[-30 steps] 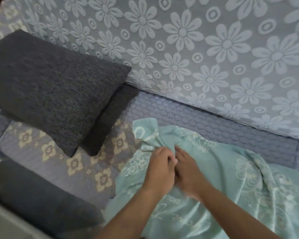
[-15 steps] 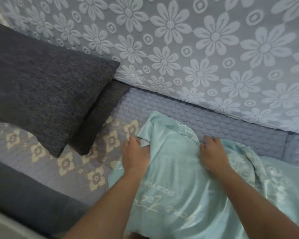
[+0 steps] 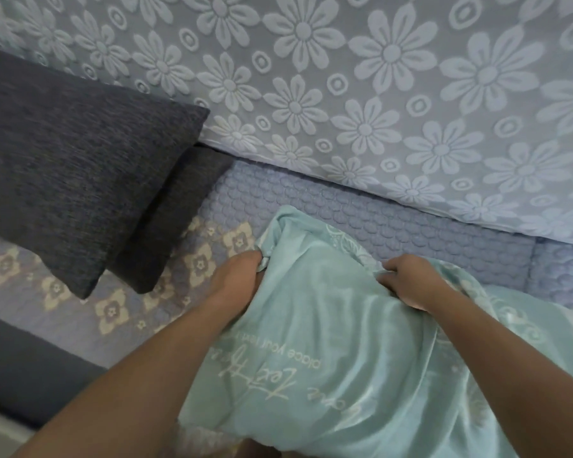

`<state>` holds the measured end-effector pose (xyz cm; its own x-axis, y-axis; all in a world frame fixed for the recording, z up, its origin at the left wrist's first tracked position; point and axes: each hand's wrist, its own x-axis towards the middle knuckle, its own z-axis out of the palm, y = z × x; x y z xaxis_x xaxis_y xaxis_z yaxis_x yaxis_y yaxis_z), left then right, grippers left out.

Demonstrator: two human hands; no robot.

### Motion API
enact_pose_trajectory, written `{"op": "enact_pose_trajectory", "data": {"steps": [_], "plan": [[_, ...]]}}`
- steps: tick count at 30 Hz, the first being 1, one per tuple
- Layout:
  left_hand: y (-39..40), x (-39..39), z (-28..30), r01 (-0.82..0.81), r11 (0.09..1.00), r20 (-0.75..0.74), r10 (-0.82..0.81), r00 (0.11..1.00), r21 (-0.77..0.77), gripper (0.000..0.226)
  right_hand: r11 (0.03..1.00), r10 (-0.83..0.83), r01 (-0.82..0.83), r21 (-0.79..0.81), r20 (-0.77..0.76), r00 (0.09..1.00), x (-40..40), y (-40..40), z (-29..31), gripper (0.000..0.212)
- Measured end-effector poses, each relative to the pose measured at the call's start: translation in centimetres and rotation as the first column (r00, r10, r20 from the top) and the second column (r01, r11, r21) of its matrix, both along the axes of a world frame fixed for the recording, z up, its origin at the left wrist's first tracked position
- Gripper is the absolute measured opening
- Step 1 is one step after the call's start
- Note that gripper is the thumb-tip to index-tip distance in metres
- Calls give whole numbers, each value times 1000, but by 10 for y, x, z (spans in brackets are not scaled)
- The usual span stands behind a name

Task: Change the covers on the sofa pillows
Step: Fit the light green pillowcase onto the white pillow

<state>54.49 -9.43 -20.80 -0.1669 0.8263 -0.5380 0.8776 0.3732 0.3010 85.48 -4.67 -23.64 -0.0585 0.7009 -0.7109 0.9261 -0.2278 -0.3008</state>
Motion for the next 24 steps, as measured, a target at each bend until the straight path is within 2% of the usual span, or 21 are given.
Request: {"op": "enact_pose_trajectory", "data": {"steps": [2,3,5,9,11,13,16,17,19,21,24], "plan": [[-8,-13,4,152,979,-37,-148,988,139,43,985,29,-46,164,105,994,6,-1,3,26],[-14,-21,6,145,966,-17,-145,989,215,40,971,-1,-34,237,145,989,10,-2,3,27],[-27,-37,9,52,954,101,-86,991,296,37,944,-37,-28,328,192,981,21,-1,4,26],[-34,-43,19,-82,904,263,-35,964,419,37,942,-127,32,334,268,955,55,4,5,25],[-29,-38,18,-142,933,277,47,960,332,41,932,-193,91,351,269,944,65,5,6,27],[-23,-37,20,-244,957,358,175,917,158,33,920,-223,118,373,252,942,69,2,7,28],[-22,-37,18,-415,901,560,408,720,-124,32,933,-198,108,343,239,951,72,-12,7,24],[-23,-37,12,-462,872,574,465,674,-164,34,941,-224,148,303,234,946,73,-20,9,24],[-22,-35,2,-553,822,555,526,644,-137,36,927,-323,258,273,229,918,71,-37,13,44],[-20,-24,-5,-583,808,535,529,658,-81,35,883,-442,360,302,275,854,66,-61,25,65],[-23,-9,-11,-458,883,354,462,813,-100,16,794,-605,524,309,320,729,56,-103,56,78]]}}
